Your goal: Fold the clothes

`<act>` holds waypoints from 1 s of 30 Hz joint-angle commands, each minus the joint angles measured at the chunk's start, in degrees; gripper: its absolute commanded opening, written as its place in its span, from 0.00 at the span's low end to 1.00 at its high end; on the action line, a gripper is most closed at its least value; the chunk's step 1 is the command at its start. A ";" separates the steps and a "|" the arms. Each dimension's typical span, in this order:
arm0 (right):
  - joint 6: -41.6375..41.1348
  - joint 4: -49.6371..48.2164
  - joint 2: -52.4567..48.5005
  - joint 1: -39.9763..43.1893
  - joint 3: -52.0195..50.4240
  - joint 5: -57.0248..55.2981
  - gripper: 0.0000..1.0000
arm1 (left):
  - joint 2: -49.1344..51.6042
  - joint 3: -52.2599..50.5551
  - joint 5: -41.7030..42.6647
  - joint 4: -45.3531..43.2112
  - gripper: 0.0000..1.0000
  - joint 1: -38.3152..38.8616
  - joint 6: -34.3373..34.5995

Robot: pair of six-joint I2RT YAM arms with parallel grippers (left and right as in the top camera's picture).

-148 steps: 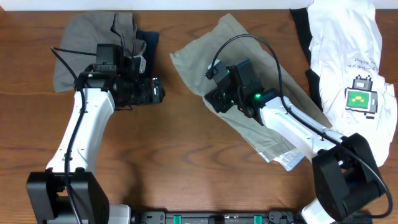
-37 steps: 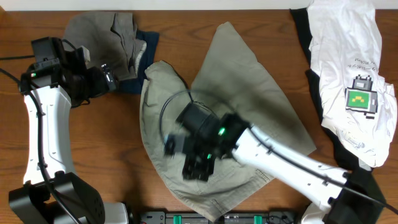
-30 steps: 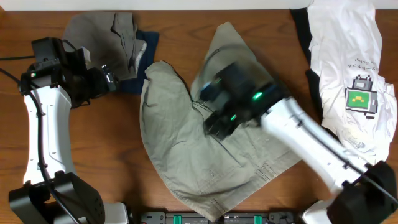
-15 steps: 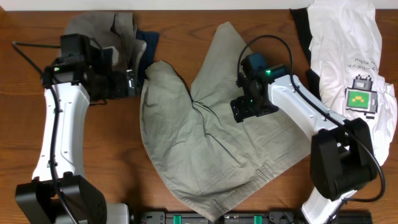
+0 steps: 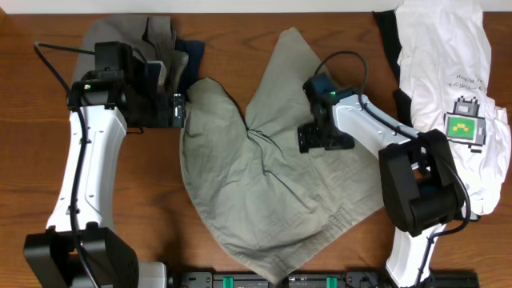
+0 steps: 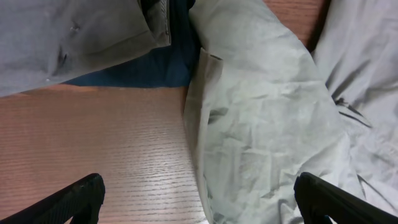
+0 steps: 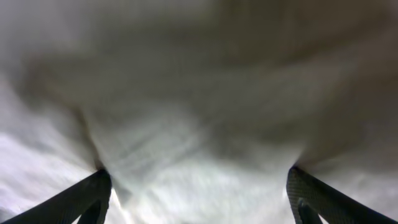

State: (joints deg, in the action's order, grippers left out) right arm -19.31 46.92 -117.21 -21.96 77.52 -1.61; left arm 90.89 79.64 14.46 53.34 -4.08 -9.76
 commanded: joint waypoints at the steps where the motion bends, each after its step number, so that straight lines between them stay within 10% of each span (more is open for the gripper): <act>1: -1.38 -7.69 -9.03 2.32 -1.25 -5.01 0.89 | -0.11 0.96 -1.05 -0.07 0.98 0.04 -0.68; 17: 7.10 -56.92 -25.18 15.93 -0.17 2.89 0.91 | 0.04 0.96 -1.01 -0.02 0.98 0.90 1.05; 30: 9.16 -20.48 -6.32 19.54 13.14 9.97 0.99 | 0.09 0.96 -1.03 -0.04 0.98 2.99 2.38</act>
State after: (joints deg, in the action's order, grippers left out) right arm -8.86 23.57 -127.37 -3.36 90.76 6.52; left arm 90.89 79.64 13.54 53.32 -1.06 -8.60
